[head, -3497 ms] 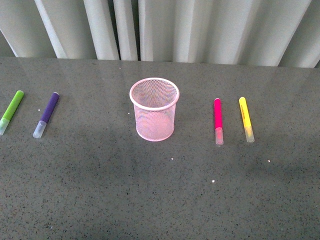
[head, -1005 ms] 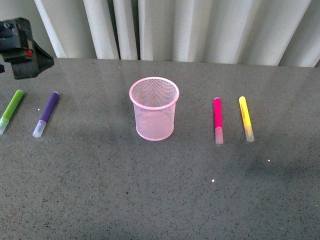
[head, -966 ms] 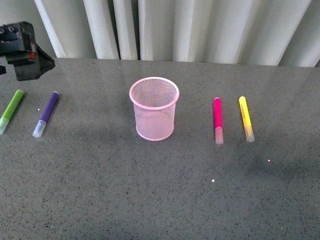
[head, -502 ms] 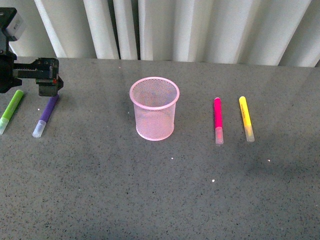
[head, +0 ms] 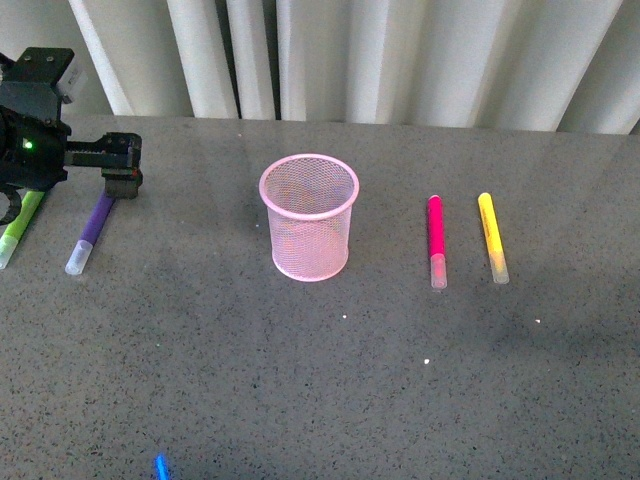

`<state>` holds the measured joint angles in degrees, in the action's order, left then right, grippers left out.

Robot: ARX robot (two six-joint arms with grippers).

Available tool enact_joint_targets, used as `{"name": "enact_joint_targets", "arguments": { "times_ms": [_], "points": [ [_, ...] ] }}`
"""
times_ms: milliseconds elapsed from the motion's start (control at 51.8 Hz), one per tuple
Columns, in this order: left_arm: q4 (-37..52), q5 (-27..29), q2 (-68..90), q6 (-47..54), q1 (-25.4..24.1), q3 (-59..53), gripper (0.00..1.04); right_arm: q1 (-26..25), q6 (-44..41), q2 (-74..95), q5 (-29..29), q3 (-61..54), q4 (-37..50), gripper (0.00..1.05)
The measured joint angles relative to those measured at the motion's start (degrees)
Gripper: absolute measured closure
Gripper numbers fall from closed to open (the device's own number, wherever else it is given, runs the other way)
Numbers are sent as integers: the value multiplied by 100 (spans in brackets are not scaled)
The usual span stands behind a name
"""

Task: Insert purple and pink pens into pink cup

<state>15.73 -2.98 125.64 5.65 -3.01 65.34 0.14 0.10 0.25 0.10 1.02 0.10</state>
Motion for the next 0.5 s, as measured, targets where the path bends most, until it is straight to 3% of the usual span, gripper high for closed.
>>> {"name": "enact_joint_targets", "arguments": {
  "times_ms": [502],
  "points": [
    [-44,136,669,-37,-81,317,7,0,2,0,0,0,0,7]
  ]
}}
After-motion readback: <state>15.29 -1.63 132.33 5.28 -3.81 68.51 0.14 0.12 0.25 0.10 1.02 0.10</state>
